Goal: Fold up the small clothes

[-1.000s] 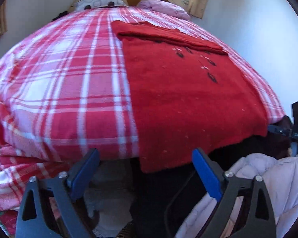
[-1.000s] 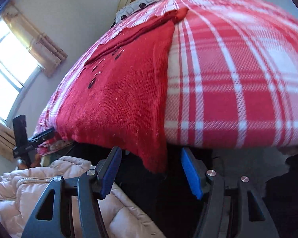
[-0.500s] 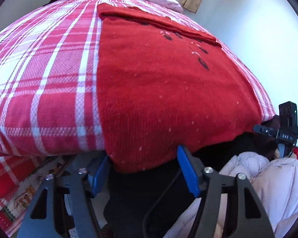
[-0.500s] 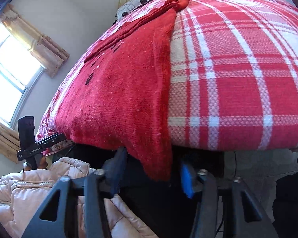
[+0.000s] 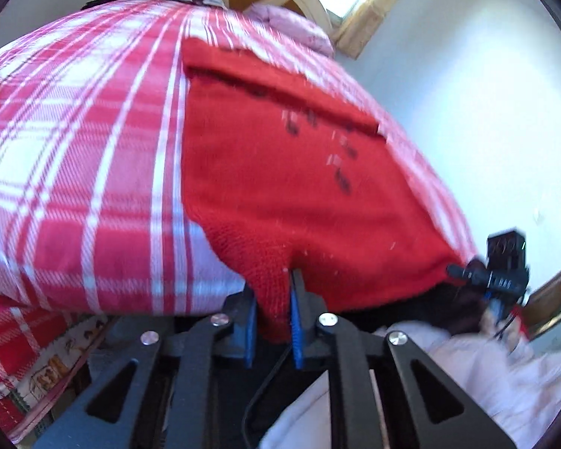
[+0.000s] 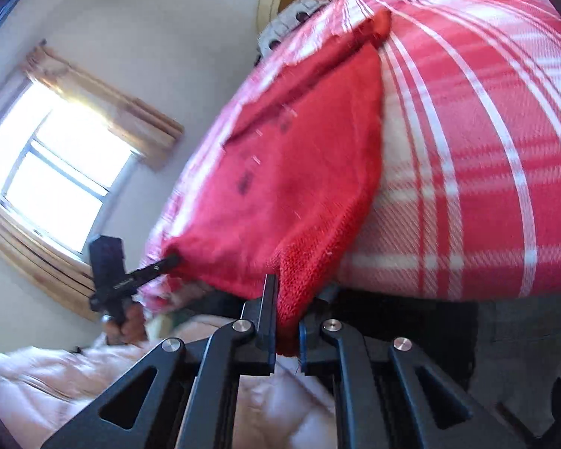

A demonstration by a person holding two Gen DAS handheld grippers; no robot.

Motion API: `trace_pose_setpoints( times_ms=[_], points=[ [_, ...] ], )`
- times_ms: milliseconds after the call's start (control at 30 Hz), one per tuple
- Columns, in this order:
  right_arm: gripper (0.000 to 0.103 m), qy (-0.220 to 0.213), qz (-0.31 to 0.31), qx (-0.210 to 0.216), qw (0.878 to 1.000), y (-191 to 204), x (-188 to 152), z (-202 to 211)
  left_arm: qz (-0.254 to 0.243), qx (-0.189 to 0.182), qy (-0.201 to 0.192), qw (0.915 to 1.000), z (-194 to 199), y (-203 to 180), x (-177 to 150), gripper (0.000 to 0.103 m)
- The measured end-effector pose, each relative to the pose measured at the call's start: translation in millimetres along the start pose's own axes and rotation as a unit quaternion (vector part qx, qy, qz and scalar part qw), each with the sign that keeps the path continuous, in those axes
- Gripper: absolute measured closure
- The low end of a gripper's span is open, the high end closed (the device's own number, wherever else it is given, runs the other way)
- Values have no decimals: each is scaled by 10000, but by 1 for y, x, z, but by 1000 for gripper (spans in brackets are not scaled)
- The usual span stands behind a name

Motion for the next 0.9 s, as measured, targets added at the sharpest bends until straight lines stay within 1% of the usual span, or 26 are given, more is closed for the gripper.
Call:
trace_pose_setpoints(
  times_ms=[133,200,267,300,333,433,467,500,567,600,633,667,700,733,800,833,900],
  points=[
    [95,-322,-203,391,9985,10,38,14,80,-120,-256,9996,11,-12,35,88],
    [95,-505,-305,503,9970,12,66,15,-29,38,-331,9994,10,-12,53,88],
    [95,-665,-410,491,9957,7,97,11,-35,234,-368,9990,3,-8,75,88],
    [95,-721,-492,473,9951,2,111,7,-10,286,-397,9988,-4,-5,79,88],
    [95,-754,-570,460,9945,-3,122,2,60,397,-429,9983,-12,1,91,88],
    [95,-801,-717,221,9940,-20,147,-19,131,696,-362,9968,-37,18,108,85],
    [95,-796,-752,157,9939,-25,150,-24,173,827,-304,9960,-47,27,115,80],
    [95,-783,-820,1,9936,-35,154,-33,219,885,-263,9955,-54,34,119,79],
    [95,-741,-941,-183,9926,-46,156,-44,352,992,-129,9944,-66,49,126,73],
    [94,-696,-1030,-222,9920,-52,156,-50,443,1019,-122,9937,-67,56,129,65],
    [94,-629,-1106,-235,9916,-55,156,-54,518,1035,-171,9931,-64,60,132,59],
    [94,-540,-1216,-237,9908,-60,154,-57,552,1028,-244,9929,-59,65,135,49],
    [93,-542,-1300,-158,9899,-62,154,-56,542,1000,-365,9928,-51,67,139,42],
    [93,-600,-1326,-87,9893,-63,154,-52,510,984,-496,9926,-42,69,142,40],
    [93,-705,-1283,-32,9892,-61,156,-45,438,1102,-795,9898,-21,74,147,33],
    [93,-741,-1243,-3,9895,-59,157,-42,382,1208,-978,9871,-8,77,148,32],
    [92,-877,-1072,65,9903,-51,159,-34,148,1292,-1130,9850,5,75,147,32]
  ],
)
Point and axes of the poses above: each gripper's, at about its wrist camera, not at the fingertips, and z roughly against the way its jaws point, y to its left, x to its top, the point moved 8 cm from there along -z, roughly the way its jaws point, and after that the axes turned 8 degrees about -x, right-handed, at the moved point
